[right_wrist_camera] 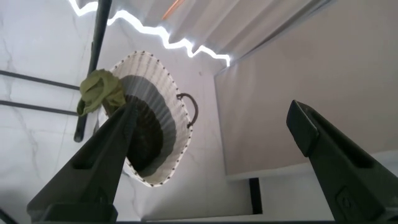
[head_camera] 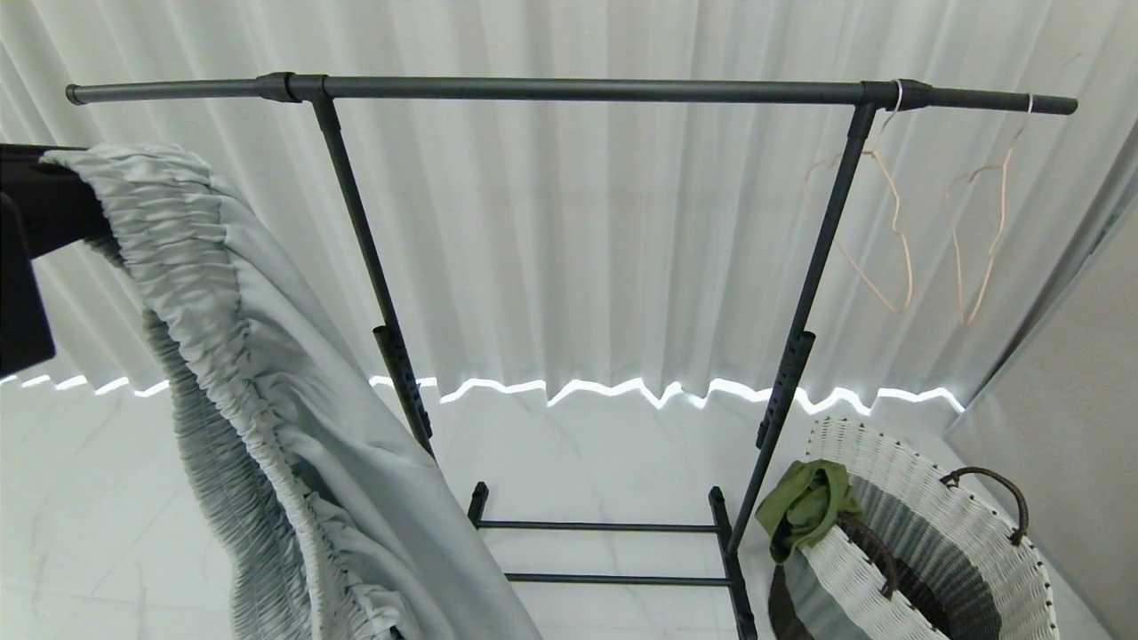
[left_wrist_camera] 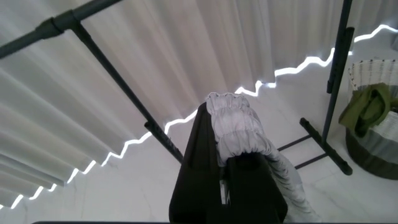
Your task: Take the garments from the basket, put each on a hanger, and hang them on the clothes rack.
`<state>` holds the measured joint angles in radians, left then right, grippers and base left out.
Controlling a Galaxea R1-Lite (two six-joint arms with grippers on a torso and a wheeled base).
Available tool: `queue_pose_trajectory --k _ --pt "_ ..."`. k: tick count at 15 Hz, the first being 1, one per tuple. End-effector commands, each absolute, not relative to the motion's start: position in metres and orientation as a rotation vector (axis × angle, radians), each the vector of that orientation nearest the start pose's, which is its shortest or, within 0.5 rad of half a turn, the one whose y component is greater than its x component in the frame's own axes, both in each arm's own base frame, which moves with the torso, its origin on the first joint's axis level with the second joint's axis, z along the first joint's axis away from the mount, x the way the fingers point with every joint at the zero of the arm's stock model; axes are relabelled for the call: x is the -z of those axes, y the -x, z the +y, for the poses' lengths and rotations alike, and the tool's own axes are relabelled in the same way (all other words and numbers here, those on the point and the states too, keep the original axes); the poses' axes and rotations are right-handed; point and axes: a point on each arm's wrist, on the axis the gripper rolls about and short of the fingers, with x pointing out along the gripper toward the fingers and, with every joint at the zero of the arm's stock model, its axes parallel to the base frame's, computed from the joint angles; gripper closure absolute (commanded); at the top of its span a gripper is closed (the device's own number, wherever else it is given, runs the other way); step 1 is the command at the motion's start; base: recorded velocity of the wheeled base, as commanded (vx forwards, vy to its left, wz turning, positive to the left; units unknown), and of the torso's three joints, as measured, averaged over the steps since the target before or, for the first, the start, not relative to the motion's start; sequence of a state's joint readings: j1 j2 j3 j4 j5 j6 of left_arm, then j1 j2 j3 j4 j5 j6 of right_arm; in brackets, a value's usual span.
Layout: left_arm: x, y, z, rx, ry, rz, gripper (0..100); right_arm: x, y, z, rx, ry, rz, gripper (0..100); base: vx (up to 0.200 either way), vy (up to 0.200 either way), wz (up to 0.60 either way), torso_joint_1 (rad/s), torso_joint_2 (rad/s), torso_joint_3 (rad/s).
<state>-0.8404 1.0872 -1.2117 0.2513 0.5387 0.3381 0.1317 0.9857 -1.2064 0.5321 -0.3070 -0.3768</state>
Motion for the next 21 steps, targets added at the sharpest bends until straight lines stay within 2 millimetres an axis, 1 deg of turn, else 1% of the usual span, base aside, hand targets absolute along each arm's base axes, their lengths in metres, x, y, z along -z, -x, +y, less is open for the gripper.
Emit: queue_pose_trajectory --k 1,5,7,9,11,17,21 --pt "-0.350 -0.090 -0.083 0.316 -0.415 0.046 100 -0.330 -0.086 0.004 0.122 0.441 0.341 0 0.000 0.000 0.00 0.203 -0.51 -0.290" --pt "-0.346 -0.090 -0.083 0.313 -0.424 0.056 100 -0.330 -0.086 0.004 0.113 0.439 0.339 0 0.000 0.000 0.00 0.232 -0.52 -0.303" --pt "-0.342 -0.091 -0.084 0.312 -0.434 0.068 100 -0.327 -0.086 0.004 0.102 0.438 0.348 0 0.000 0.000 0.00 0.234 -0.54 -0.300" --pt "-0.338 -0.091 -0.084 0.314 -0.441 0.079 100 -0.324 -0.085 0.004 0.100 0.437 0.354 0 0.000 0.000 0.00 0.127 -0.27 -0.154" --pt "-0.335 -0.090 -0.083 0.314 -0.446 0.082 100 -0.321 -0.085 0.004 0.098 0.438 0.363 0 0.000 0.000 0.00 0.046 -0.09 -0.044" --pt "-0.332 -0.088 -0.081 0.317 -0.445 0.087 100 -0.320 -0.085 0.004 0.098 0.435 0.365 0 0.000 -0.200 0.00 0.007 -0.01 -0.005" --pt "-0.333 -0.087 -0.079 0.315 -0.437 0.082 100 -0.320 -0.085 0.004 0.098 0.424 0.369 0 0.000 0.000 0.00 0.000 0.00 0.000"
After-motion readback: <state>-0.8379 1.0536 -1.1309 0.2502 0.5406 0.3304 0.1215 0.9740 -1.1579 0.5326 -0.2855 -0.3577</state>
